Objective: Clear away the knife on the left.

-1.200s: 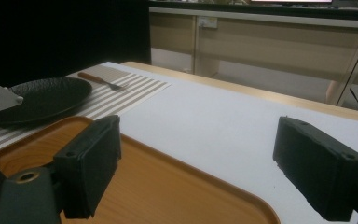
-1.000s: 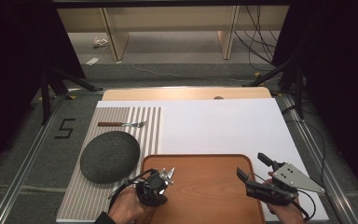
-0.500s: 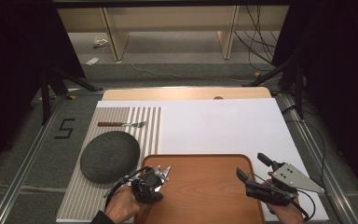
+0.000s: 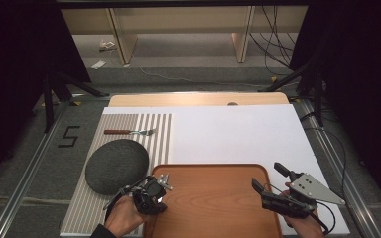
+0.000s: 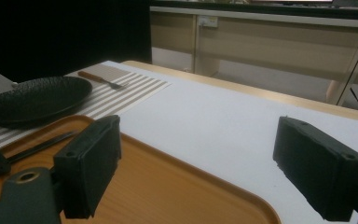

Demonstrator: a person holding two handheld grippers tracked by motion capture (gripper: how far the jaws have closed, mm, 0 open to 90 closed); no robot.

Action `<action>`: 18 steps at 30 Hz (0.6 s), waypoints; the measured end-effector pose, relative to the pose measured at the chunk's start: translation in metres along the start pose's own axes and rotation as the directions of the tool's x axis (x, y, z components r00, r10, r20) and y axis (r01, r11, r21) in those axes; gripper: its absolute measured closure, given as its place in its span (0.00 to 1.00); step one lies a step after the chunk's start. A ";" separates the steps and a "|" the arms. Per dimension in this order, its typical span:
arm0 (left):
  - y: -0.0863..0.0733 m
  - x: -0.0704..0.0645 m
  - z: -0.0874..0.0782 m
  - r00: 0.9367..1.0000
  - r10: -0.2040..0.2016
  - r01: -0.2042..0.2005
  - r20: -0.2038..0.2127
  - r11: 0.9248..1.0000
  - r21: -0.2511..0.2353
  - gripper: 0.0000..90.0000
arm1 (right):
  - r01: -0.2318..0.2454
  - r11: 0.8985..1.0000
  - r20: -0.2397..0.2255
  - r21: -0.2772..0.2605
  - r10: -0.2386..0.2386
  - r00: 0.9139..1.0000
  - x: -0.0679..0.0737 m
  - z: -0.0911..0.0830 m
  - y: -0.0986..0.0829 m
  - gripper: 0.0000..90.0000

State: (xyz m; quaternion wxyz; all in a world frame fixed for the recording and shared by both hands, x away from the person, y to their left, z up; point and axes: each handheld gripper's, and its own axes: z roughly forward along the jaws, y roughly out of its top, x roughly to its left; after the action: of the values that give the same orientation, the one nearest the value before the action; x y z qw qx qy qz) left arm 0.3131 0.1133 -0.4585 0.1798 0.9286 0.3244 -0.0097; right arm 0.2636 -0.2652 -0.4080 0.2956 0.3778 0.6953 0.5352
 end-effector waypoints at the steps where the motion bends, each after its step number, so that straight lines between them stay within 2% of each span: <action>1: 0.000 0.000 0.000 1.000 0.000 0.000 0.000 1.000 0.000 0.99 | 0.000 1.000 0.000 0.000 0.000 1.000 0.000 0.000 0.000 0.18; 18: -0.008 0.007 -0.004 1.000 -0.030 0.030 -0.006 1.000 0.000 0.99 | 0.000 1.000 0.000 0.000 0.000 1.000 0.000 0.000 0.000 0.18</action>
State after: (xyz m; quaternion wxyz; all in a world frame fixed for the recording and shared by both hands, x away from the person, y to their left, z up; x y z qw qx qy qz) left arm 0.3136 0.1251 -0.4585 0.1788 0.9237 0.3386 -0.0097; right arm 0.2633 -0.2651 -0.4079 0.2957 0.3778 0.6953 0.5352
